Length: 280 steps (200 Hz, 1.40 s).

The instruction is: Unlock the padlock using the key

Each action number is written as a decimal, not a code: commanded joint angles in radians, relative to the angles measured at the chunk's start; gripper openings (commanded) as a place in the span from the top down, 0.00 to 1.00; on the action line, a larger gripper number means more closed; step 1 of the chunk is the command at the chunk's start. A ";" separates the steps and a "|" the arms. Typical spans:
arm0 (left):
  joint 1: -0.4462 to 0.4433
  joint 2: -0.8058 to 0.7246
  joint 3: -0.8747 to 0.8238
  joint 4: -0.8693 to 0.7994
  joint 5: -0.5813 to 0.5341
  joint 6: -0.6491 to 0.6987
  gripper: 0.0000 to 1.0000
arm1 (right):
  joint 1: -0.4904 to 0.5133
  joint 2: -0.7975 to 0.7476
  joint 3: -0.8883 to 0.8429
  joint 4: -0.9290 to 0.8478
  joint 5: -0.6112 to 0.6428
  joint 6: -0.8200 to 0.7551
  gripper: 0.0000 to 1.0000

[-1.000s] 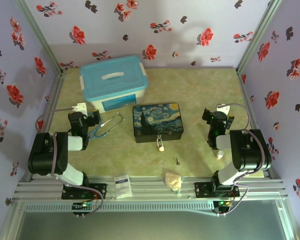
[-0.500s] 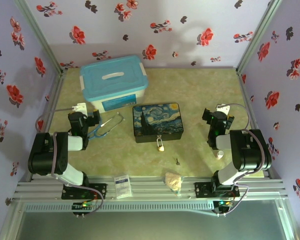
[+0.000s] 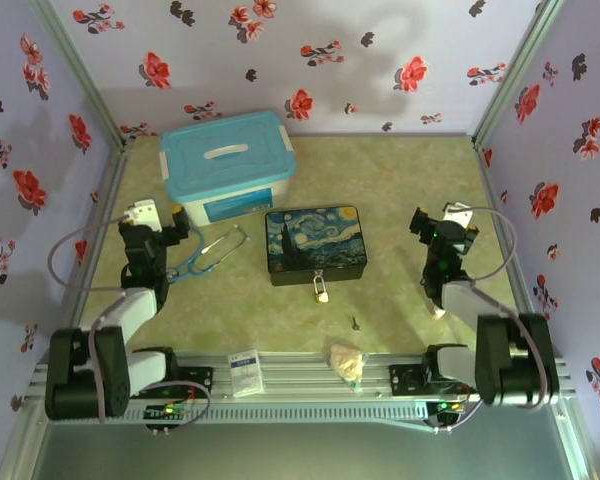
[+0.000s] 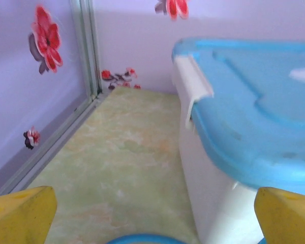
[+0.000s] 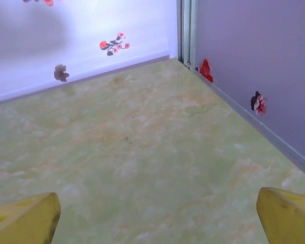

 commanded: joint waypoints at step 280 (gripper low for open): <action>-0.921 -0.187 0.052 -0.580 0.111 -0.776 0.00 | 0.840 -0.106 0.051 -1.010 -0.280 0.666 0.48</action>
